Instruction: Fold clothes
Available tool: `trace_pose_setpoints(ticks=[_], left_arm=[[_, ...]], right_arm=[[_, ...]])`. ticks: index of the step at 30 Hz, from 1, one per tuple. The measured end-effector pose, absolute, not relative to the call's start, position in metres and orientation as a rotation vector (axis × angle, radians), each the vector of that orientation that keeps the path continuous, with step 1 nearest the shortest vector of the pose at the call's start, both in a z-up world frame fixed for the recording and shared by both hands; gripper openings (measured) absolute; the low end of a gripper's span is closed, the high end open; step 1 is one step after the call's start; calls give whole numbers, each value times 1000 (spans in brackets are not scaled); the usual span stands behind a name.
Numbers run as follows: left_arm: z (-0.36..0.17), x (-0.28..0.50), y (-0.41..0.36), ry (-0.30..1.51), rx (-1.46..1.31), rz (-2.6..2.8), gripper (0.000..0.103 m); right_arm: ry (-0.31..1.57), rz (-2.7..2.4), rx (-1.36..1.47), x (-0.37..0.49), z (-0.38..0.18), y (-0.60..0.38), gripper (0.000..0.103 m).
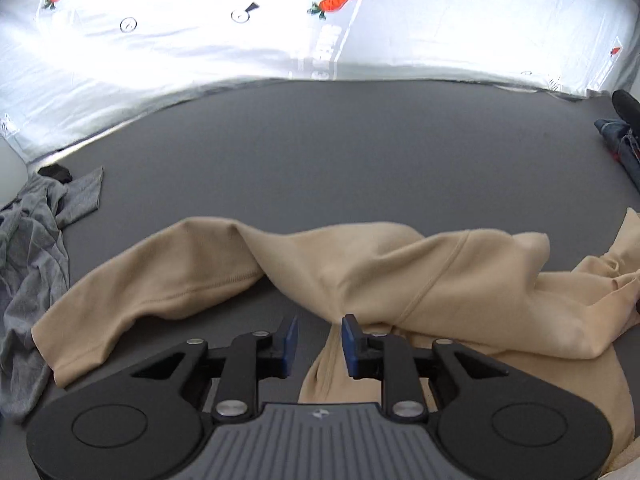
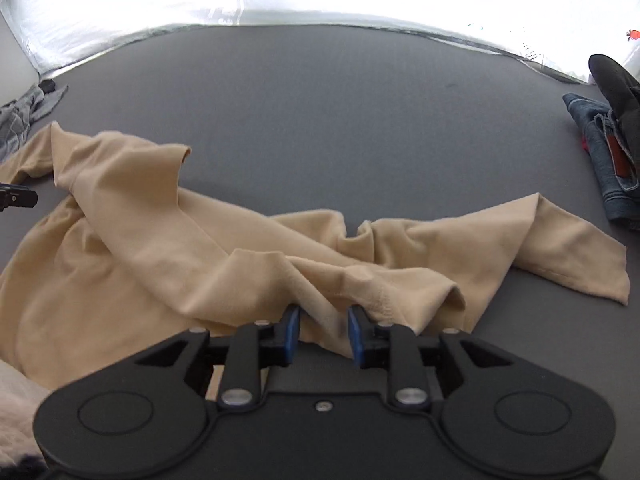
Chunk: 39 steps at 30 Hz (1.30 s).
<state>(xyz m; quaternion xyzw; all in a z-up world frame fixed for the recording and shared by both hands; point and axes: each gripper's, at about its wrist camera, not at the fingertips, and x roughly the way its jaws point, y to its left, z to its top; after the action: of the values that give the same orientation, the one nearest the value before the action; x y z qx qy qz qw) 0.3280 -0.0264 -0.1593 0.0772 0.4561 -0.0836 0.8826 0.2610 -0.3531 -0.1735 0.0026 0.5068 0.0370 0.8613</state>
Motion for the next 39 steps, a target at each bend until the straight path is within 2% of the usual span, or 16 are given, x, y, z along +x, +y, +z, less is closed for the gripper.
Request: trace_pose_setpoints(ticks=[5,7,12,16,20,25,26,27,29,33,35,37,39], left_arm=[[-145,361,-61,828,224,-326,49],[-150,374,-86,809,284,-443,61],[-170,392,-130,843,414,-658,63],[-179,392,-144,868,453,-758,64],[-178,383,-149,861,459,-779,65],[-177,372,-153,853,441,-800,72],[-177,370,-154,854,435,-807,72],[-180,369,-157,852,444,-810,72],[-187,367,-163,852,472,-819,71],[-198,368,-170,872,513,-823,69],[-201,369,-169,891,506,-816,61],[-203,369,-166,901,500,-801,46],[-205,368,-162,911,492,-786,41]], right_arm=[[1015,91,14,270,-169,-360,33],[1008,98,-29,269,-170,-356,34],[937,85,-32,264,-165,-358,44],[880,21,-20,270,-157,-365,44],[918,11,-127,271,-166,-356,44],[939,124,-229,243,-160,-342,42],[945,162,-253,237,-159,-339,35],[948,186,-277,233,-160,-337,22],[962,192,-333,232,-169,-333,16],[948,171,-411,239,-179,-328,15],[947,198,-422,245,-184,-326,15],[973,248,-462,249,-194,-321,15],[984,290,-499,250,-201,-315,16]])
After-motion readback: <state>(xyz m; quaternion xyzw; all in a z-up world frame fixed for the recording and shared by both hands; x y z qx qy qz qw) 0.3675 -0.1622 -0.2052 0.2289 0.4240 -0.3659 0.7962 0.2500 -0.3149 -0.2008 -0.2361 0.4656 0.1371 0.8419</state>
